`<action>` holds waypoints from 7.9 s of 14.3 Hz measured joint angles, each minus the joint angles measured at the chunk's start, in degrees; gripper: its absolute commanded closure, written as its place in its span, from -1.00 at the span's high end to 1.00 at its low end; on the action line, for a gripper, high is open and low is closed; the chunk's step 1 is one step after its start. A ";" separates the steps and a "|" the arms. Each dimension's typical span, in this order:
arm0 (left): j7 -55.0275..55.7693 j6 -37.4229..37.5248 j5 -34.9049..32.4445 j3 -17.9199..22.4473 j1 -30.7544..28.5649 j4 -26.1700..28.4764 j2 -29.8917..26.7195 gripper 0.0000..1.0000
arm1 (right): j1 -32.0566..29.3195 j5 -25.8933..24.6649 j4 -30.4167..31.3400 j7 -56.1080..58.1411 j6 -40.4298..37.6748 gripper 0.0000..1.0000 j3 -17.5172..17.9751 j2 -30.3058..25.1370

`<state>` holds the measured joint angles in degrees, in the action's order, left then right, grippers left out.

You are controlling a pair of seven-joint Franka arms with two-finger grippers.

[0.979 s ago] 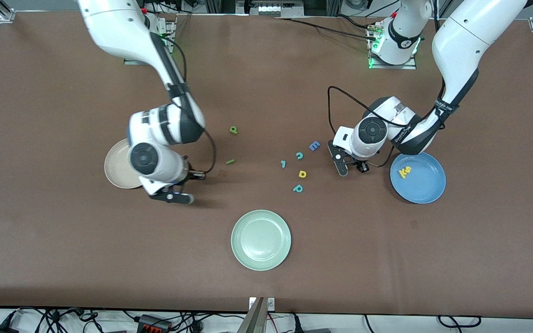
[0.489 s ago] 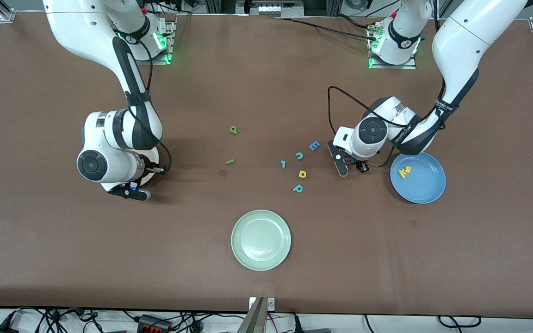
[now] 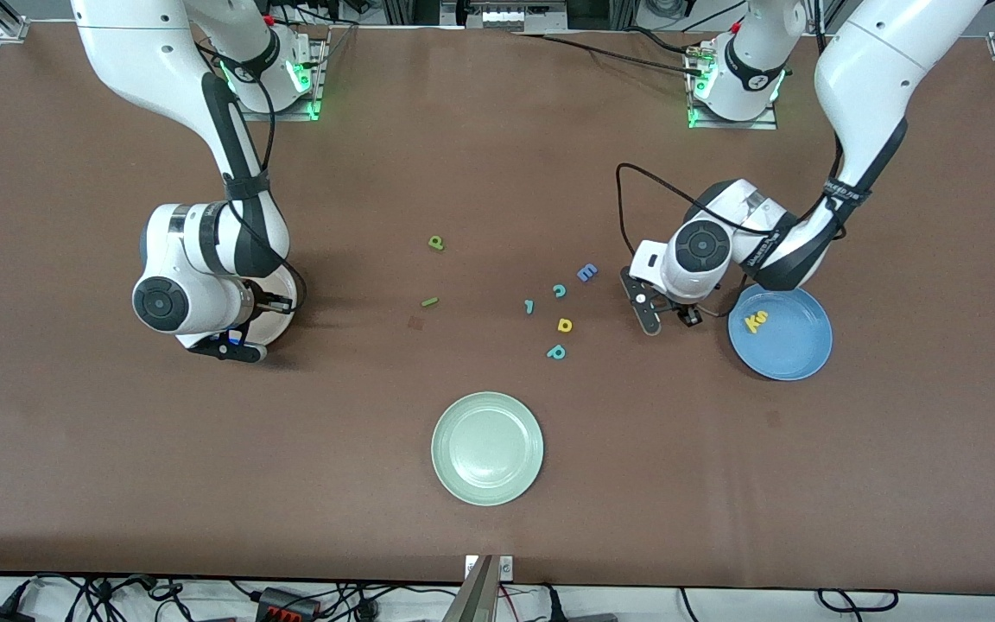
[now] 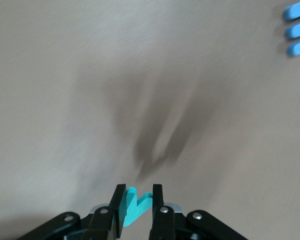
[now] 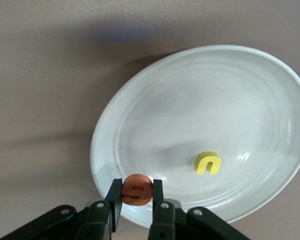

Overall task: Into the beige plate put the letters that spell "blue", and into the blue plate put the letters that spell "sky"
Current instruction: 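Drop the e on the beige plate while the left gripper drops y in blue, then grasp the green stick with the right gripper while the left gripper withdraws, then carry the green stick onto the beige plate and open the right gripper, then move the right gripper over the green letter a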

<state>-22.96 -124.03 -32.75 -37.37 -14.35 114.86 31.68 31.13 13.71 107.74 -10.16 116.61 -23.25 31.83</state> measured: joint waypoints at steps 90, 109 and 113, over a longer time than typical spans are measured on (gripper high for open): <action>26.08 24.37 32.17 34.19 17.87 -20.94 -30.59 1.00 | 31.84 16.30 4.88 -4.90 -2.96 1.00 -35.03 10.62; 26.16 26.16 32.17 34.21 17.64 -21.88 -30.20 1.00 | 60.10 35.18 5.08 -19.66 8.82 1.00 -33.87 10.59; 26.16 26.19 32.17 34.21 17.65 -21.88 -30.20 1.00 | 61.89 39.45 8.12 -23.07 13.63 1.00 -32.60 10.65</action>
<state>3.20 -97.84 -0.58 -3.16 3.30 92.98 1.48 93.02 53.15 115.86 -33.23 130.25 -55.85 42.48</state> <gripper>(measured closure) 0.000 0.000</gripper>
